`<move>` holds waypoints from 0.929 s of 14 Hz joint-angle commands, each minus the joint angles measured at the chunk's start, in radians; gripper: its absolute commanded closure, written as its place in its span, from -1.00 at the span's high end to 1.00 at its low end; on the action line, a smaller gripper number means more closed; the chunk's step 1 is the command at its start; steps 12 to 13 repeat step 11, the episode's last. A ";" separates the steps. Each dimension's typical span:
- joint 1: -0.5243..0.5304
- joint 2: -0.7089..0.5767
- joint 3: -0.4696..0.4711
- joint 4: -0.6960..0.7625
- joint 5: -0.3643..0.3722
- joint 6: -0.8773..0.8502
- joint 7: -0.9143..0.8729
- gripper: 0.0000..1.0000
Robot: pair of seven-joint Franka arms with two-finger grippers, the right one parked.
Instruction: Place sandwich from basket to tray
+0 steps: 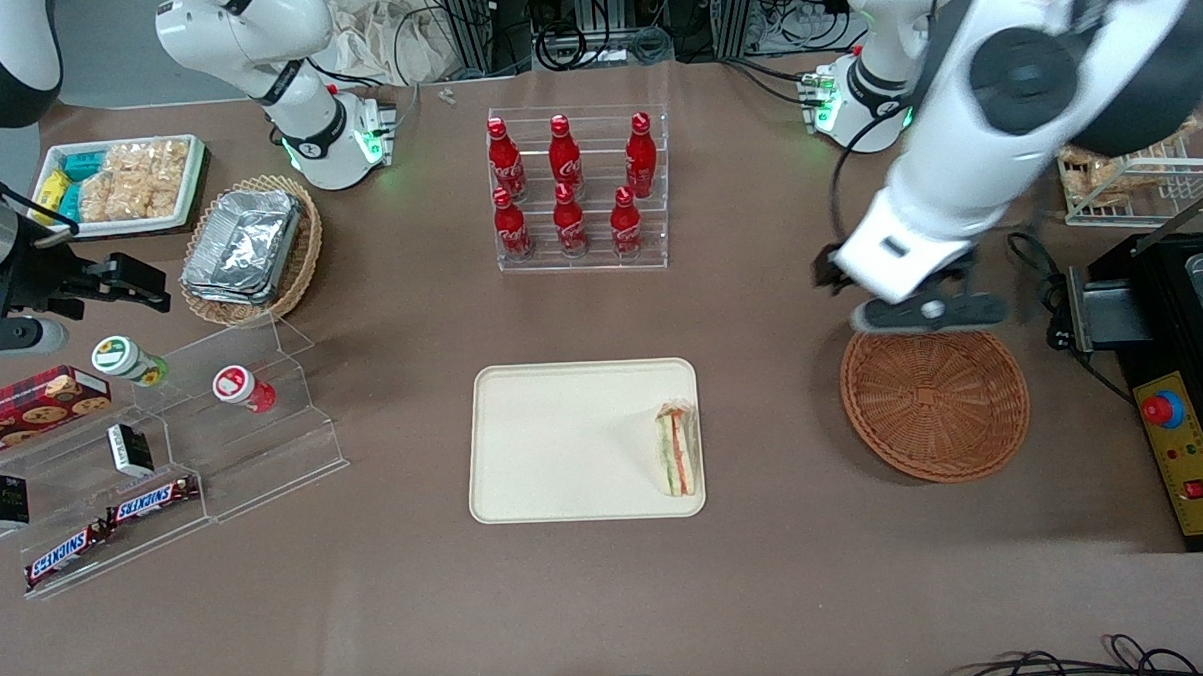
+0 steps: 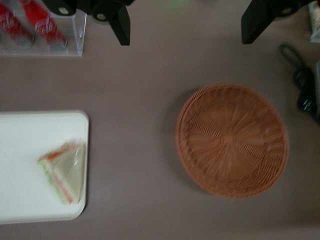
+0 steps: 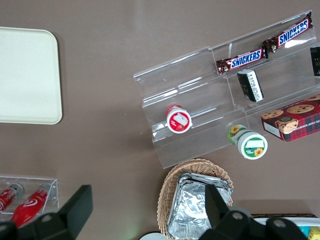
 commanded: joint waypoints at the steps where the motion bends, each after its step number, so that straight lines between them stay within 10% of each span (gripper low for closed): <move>1: 0.007 -0.083 0.108 -0.007 -0.049 -0.091 0.088 0.99; 6: -0.093 -0.190 0.331 -0.088 -0.111 -0.089 0.166 0.99; 13: -0.095 -0.152 0.345 -0.015 -0.112 -0.095 0.172 0.99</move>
